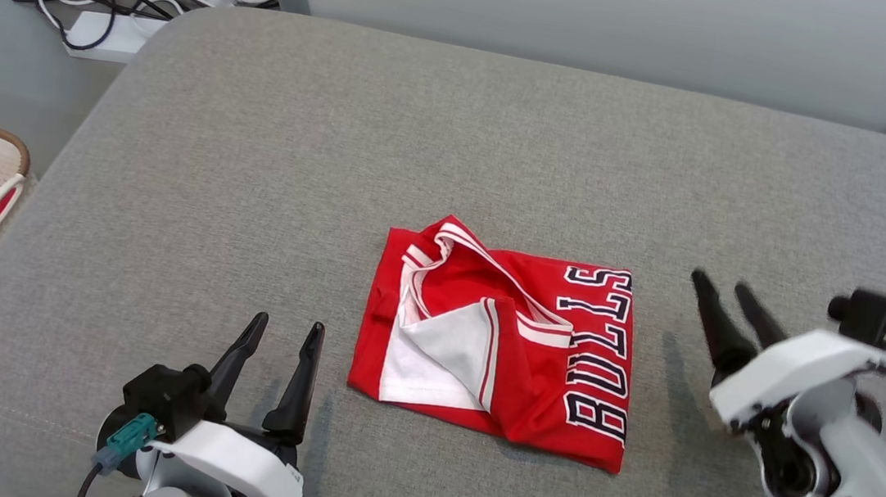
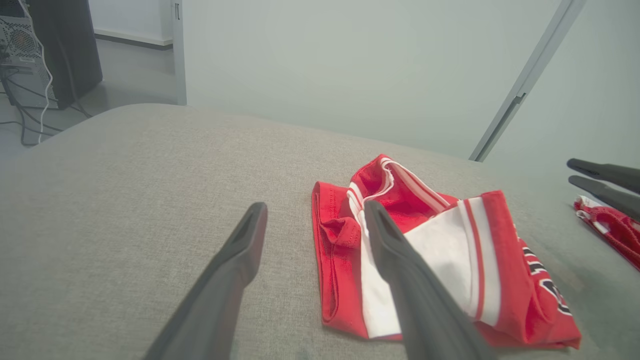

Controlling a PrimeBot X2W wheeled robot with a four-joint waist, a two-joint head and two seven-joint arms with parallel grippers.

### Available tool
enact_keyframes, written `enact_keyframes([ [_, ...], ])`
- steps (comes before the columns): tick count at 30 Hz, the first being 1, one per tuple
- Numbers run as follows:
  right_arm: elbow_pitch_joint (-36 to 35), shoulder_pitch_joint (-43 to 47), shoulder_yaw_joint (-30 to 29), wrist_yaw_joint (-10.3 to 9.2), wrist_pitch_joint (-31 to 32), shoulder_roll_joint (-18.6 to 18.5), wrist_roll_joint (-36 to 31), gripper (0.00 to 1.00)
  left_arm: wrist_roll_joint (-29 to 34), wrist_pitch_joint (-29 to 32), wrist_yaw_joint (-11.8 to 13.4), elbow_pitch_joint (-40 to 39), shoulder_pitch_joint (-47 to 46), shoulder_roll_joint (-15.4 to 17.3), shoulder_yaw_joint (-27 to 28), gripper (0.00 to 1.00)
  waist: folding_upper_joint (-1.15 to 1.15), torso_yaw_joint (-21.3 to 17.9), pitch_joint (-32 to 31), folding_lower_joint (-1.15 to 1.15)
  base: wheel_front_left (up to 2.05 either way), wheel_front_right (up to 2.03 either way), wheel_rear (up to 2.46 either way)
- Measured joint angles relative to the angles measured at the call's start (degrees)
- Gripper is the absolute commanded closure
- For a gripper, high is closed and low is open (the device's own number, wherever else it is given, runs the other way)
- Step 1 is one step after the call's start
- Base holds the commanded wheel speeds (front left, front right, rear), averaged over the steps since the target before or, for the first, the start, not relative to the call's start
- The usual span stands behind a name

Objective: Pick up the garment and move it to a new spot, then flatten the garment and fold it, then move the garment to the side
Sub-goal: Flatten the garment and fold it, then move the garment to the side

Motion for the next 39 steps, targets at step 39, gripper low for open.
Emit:
enact_keyframes([
  [39,4.27,0.0,3.44,-0.02,2.36,3.23,7.72,0.37,-0.48,0.0,-0.31,-1.29,-0.71,-0.01,-0.48,0.0,0.0,4.95,6.15,0.0,0.0,0.0,0.0],
])
